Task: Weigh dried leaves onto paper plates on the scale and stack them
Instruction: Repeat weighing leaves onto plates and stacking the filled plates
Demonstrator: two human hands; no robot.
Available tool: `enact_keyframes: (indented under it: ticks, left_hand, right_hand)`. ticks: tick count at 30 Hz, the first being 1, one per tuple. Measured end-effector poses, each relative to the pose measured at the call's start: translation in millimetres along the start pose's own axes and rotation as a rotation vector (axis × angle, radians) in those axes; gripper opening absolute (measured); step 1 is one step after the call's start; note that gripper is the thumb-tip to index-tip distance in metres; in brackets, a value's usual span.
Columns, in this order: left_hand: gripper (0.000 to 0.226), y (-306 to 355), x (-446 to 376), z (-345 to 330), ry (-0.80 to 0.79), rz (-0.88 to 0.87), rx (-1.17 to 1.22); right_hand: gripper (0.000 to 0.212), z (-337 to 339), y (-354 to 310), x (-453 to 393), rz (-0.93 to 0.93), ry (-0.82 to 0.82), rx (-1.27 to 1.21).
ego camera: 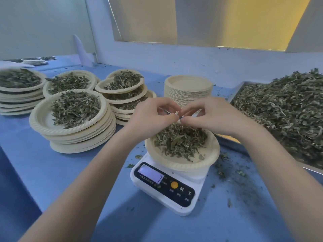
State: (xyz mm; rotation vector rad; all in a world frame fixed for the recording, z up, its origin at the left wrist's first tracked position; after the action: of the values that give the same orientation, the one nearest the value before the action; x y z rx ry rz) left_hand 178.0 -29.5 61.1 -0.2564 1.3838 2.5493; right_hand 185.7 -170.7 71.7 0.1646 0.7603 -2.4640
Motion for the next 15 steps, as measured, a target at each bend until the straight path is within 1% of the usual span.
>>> enact_keyframes:
  ticks: [2,3,4,5,7,8,9,10,12,15]
  left_hand:
    - [0.014,-2,3,0,0.000,0.005,0.036]
    - [0.014,-4,4,0,0.005,0.016,0.032]
    - [0.017,-6,4,0,0.009,0.026,0.004]
    - [0.021,-8,4,0,0.004,0.033,-0.041]
    - [0.037,-19,4,-2,-0.060,0.080,-0.116]
    - [0.045,-28,5,-5,-0.113,0.140,-0.131]
    - [0.052,-38,5,-7,-0.167,0.221,-0.133]
    - [0.055,-49,6,-10,-0.210,0.303,-0.130]
    - [0.052,-62,8,-14,-0.237,0.420,-0.109]
    - [0.034,-62,6,-15,-0.161,0.457,-0.063]
  right_hand:
    - [0.019,1,1,2,-0.004,-0.001,-0.005]
    - [0.027,2,2,4,-0.019,-0.020,-0.008]
    - [0.041,2,5,6,-0.042,-0.067,-0.009]
    - [0.062,1,9,9,-0.068,-0.151,0.007]
    - [0.114,-7,19,19,-0.106,-0.389,0.090]
    - [0.131,-11,25,27,-0.120,-0.508,0.129]
    - [0.141,-16,29,33,-0.133,-0.600,0.147]
    - [0.147,-19,33,37,-0.139,-0.652,0.157]
    - [0.151,-23,38,39,-0.126,-0.663,0.175]
    - [0.148,-25,41,33,-0.104,-0.608,0.124]
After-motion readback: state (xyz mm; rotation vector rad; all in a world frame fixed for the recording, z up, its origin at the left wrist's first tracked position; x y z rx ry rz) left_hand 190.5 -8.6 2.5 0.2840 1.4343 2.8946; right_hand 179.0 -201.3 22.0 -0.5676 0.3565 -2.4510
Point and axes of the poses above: each hand's wrist, its own x-axis away from the middle knuckle, its own z-axis out of the back of the hand, y = z × x, the point moved 7 cm from there along -x, towards the middle knuckle, and after that the axes turned 7 degrees about z, right-handed, at the moved point
